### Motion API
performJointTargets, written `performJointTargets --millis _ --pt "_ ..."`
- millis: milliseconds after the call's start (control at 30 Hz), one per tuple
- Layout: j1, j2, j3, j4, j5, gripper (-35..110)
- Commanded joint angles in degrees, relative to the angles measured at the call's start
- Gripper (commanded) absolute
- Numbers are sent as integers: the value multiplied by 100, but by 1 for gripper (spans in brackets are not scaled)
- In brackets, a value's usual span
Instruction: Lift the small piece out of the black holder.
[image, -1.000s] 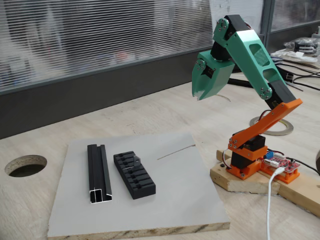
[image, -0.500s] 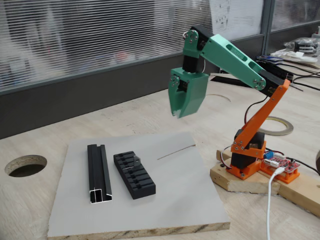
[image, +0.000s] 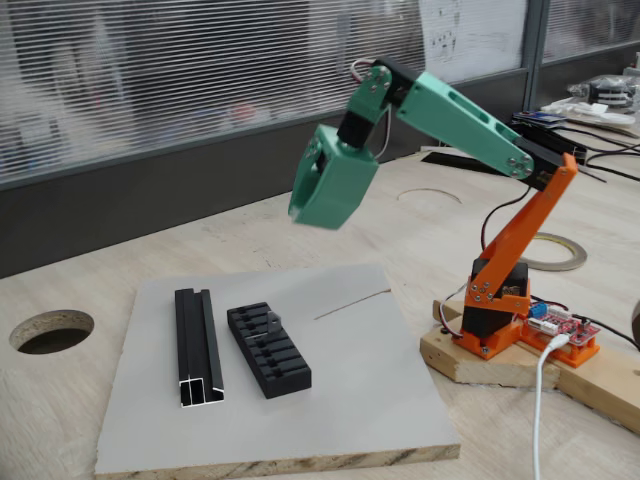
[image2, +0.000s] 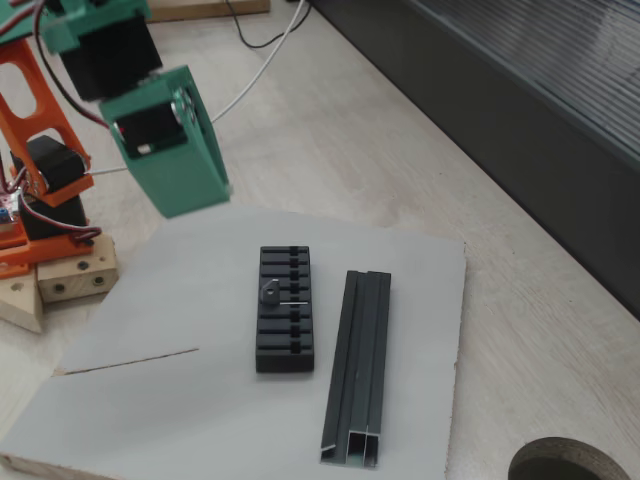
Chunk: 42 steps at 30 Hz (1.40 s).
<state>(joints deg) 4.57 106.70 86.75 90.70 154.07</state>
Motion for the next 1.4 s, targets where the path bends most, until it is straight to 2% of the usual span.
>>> performJointTargets --millis 0,167,1100,1200,1367 --pt "-44 -580 35 -62 369 13" --pt "-422 -853 0 -62 606 13" --pt "-404 -861 44 -62 624 14" --pt "-352 -861 18 -70 624 17" --pt "-352 -861 44 -62 624 33"
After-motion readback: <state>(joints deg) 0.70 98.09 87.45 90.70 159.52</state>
